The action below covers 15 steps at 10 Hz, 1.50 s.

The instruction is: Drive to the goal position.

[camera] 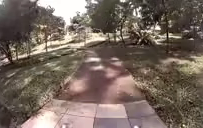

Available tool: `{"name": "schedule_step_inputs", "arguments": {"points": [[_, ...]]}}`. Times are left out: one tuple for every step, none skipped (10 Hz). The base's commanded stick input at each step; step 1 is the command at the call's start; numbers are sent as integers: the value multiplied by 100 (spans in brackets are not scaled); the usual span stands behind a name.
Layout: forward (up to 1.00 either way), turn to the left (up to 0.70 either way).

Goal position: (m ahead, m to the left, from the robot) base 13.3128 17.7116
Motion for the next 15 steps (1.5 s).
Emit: {"name": "schedule_step_inputs", "arguments": {"points": [[45, 0], [45, 0], [45, 0], [45, 0], [45, 0], [45, 0], [45, 0], [45, 0], [45, 0], [45, 0], [45, 0], [45, 0], [45, 0], [45, 0], [45, 0]]}}
